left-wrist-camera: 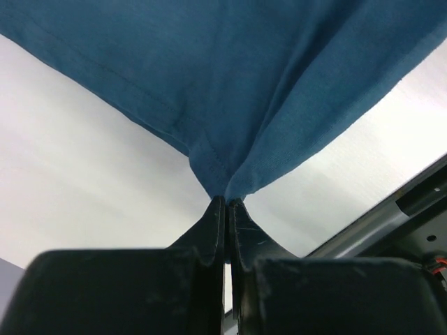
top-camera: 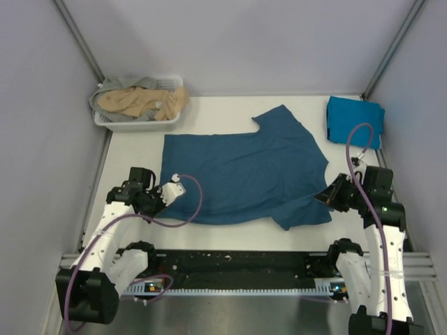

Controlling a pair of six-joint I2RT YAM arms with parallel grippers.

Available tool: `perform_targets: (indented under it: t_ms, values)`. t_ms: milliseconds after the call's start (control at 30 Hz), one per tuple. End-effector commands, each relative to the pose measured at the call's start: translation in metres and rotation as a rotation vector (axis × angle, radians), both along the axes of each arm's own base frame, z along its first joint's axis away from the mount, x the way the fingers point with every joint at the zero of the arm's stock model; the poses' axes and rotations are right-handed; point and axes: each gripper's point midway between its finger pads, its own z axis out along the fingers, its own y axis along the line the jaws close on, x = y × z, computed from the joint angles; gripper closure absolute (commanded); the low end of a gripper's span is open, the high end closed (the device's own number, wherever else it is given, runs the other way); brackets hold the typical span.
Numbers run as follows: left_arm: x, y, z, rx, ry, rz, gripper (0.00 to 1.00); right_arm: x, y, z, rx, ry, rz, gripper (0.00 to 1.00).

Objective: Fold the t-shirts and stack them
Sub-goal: Fold the flattened tshirt in 1/3 of the way

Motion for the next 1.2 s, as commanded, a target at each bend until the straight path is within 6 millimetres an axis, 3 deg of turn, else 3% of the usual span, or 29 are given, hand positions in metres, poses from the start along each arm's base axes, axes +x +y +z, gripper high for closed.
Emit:
perform_targets:
  t_ms: [0, 167, 467, 667, 967, 1167]
  values:
    - [0.051, -0.003, 0.025, -0.026, -0.168, 0.063, 1.0, 0.053, -0.012, 0.01, 0.01, -0.121, -0.063, 1.0]
    - [0.086, -0.014, 0.026, -0.079, -0.185, 0.076, 1.0, 0.095, -0.025, -0.018, -0.008, -0.113, -0.09, 1.0]
    - [0.126, -0.006, 0.017, -0.034, -0.173, 0.143, 1.0, 0.145, -0.035, -0.051, -0.04, -0.09, -0.045, 1.0]
    - [0.135, 0.003, 0.0, 0.012, -0.126, 0.197, 1.0, 0.162, -0.037, -0.072, -0.053, -0.035, -0.008, 1.0]
    - [0.138, 0.006, -0.009, 0.026, -0.102, 0.248, 1.0, 0.183, -0.046, -0.068, -0.101, -0.052, -0.027, 1.0]
    - [0.148, 0.004, -0.006, 0.017, -0.123, 0.248, 1.0, 0.184, -0.049, -0.082, -0.114, -0.009, -0.028, 1.0]
